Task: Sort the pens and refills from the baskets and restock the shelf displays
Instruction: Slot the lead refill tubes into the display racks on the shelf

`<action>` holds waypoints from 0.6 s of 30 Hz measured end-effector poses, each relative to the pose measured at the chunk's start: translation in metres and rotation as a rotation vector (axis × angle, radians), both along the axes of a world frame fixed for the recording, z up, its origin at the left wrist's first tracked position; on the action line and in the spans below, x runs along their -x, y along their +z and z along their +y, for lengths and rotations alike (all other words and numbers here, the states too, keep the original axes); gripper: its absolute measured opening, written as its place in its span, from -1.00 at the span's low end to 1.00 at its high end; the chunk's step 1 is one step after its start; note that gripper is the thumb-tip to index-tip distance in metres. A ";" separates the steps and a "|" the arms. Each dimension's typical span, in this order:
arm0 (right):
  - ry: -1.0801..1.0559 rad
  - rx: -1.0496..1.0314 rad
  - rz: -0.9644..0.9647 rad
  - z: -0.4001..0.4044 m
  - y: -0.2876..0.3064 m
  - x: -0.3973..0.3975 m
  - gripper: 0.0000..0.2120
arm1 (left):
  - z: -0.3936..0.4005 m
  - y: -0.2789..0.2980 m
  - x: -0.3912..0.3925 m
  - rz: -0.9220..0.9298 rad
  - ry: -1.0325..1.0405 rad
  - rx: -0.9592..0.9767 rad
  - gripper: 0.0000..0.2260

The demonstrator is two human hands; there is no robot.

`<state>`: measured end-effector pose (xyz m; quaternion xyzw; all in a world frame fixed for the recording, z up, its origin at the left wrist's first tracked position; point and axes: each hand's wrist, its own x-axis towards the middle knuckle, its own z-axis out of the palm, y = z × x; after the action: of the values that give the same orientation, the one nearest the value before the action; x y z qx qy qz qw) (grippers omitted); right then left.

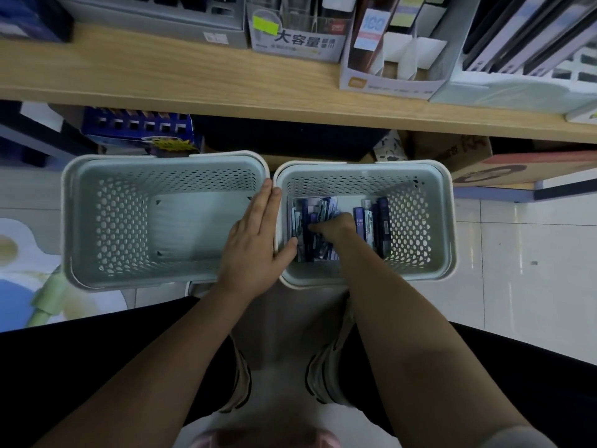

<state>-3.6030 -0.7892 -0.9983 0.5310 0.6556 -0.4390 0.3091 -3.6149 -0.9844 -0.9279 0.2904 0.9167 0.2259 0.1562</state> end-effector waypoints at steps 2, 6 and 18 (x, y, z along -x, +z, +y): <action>0.021 0.037 0.014 0.002 0.000 -0.003 -0.42 | 0.000 0.000 0.000 -0.002 0.003 -0.005 -0.26; -0.029 0.155 0.145 0.010 0.008 -0.013 -0.37 | 0.000 0.000 0.000 -0.013 -0.003 -0.017 -0.25; -0.174 0.649 0.682 0.010 0.174 -0.033 -0.72 | 0.039 0.101 0.003 -0.718 0.230 -0.289 -0.03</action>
<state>-3.5698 -0.7789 -0.8246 0.2855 0.5018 -0.7945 0.1883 -3.6180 -0.9451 -0.8267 0.1073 0.7891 0.4556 0.3978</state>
